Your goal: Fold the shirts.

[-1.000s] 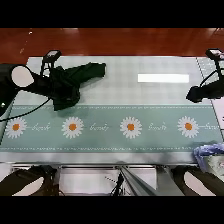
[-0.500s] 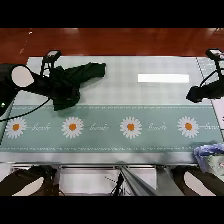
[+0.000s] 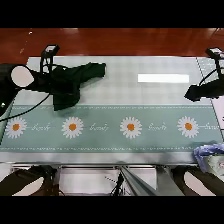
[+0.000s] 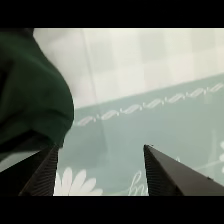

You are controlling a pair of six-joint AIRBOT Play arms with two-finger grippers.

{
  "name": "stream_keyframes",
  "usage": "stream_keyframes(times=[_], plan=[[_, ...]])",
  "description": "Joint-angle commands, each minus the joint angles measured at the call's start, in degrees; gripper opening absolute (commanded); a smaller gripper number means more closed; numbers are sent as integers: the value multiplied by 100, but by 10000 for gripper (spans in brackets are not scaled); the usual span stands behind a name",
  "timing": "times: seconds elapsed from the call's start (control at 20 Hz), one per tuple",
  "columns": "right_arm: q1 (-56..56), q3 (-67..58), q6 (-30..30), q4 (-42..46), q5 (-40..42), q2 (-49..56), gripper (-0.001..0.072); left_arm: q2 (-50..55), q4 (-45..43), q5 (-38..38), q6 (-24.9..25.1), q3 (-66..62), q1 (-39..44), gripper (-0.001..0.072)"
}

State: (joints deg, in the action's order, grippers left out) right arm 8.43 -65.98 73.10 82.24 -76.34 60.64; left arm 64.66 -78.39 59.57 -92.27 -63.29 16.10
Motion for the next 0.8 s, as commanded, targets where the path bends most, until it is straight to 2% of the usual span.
stream_keyframes(times=[0.0, 0.15, 0.3, 0.35, 0.4, 0.5, 0.6, 0.75], plan=[[-2, 2, 31, -302, 146, 2, 586, 2, 13, -592, 4, -7, -2, 610], [-2, 2, 26, -570, 188, 2, 585, 4, -382, -837, 7, -7, -2, 610], [-2, 2, 157, -511, 212, 2, 585, 20, -1473, -1615, 0, -7, -120, 612], [-2, 2, 153, -511, 205, 2, 584, 50, -1543, -1932, 0, -7, -258, 620], [-2, 2, 153, -514, 234, 2, 584, 109, -1543, -2184, -4, -7, -398, 720], [-2, 2, 153, -516, 308, 2, 584, 372, -1543, -2496, -227, -7, -682, 720], [-2, 4, 155, -520, 372, 2, 584, 761, -1526, -2494, -426, -7, -925, 720], [-2, 4, 155, -520, 372, 2, 584, 1364, -1523, -2371, -455, -7, -1163, 720]])
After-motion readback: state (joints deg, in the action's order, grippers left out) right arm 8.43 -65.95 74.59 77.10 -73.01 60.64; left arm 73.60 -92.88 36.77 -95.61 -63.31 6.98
